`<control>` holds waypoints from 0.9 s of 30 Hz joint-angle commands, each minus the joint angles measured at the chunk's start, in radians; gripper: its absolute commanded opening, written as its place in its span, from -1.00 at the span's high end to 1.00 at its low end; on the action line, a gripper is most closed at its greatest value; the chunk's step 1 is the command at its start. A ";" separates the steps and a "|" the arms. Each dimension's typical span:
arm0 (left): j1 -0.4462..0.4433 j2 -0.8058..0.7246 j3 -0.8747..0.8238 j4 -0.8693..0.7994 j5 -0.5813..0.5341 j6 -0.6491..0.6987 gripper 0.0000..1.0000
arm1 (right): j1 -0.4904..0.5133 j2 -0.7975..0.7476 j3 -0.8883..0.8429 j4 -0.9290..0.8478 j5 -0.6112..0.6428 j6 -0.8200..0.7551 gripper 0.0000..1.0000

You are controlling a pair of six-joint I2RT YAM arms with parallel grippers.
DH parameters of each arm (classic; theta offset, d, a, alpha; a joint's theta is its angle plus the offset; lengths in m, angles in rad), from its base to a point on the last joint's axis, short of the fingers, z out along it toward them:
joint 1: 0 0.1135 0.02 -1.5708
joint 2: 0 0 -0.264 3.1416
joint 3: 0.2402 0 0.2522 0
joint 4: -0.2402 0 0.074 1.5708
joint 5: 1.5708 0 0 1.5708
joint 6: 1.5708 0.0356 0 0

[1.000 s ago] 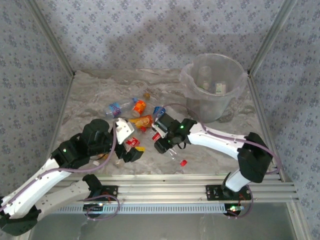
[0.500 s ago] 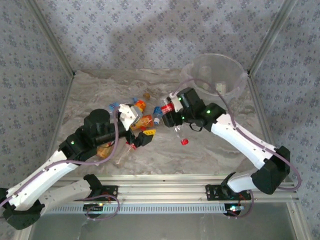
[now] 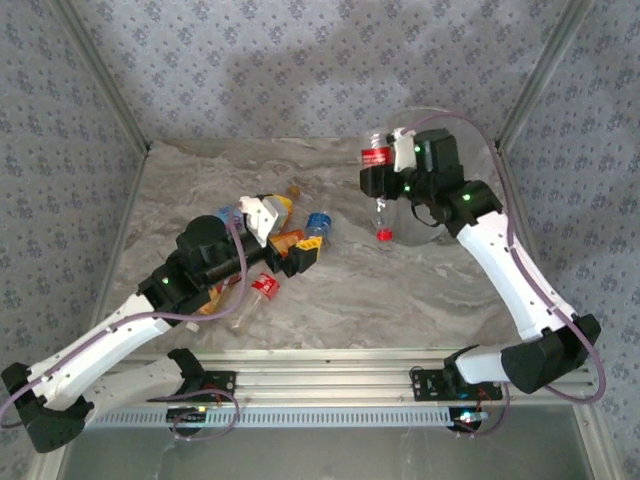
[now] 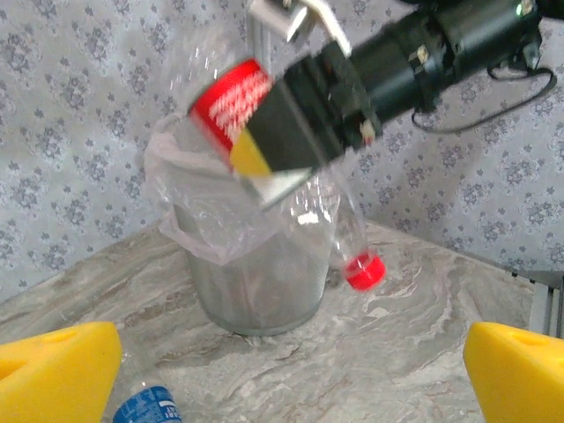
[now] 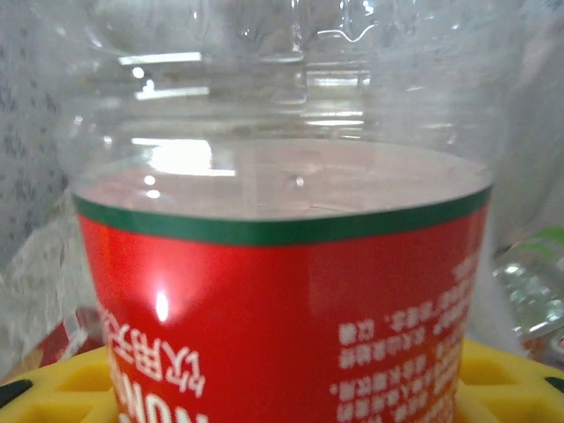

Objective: Put the plastic bottles in the bin

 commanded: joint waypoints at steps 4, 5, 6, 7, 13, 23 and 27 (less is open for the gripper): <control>0.012 -0.023 -0.019 0.070 0.029 -0.031 -0.99 | -0.093 0.014 0.134 0.054 0.041 0.078 -0.16; 0.013 -0.030 -0.022 0.068 0.030 -0.031 -0.99 | -0.101 0.018 0.148 0.053 0.062 0.080 -0.15; 0.012 -0.034 -0.024 0.068 0.030 -0.029 -0.99 | -0.112 0.024 0.163 0.054 0.078 0.083 -0.15; 0.014 -0.039 -0.024 0.065 0.032 -0.030 -0.99 | -0.123 0.030 0.178 0.056 0.104 0.087 -0.14; 0.014 -0.043 -0.021 0.053 0.061 -0.028 -0.99 | -0.194 0.071 0.237 0.082 0.226 0.120 -0.12; 0.016 -0.040 -0.019 0.034 0.081 -0.015 -0.99 | -0.283 0.218 0.303 0.063 0.358 0.082 -0.12; 0.015 -0.034 -0.018 0.022 0.085 -0.007 -0.99 | -0.295 0.281 0.307 0.037 0.369 0.031 -0.14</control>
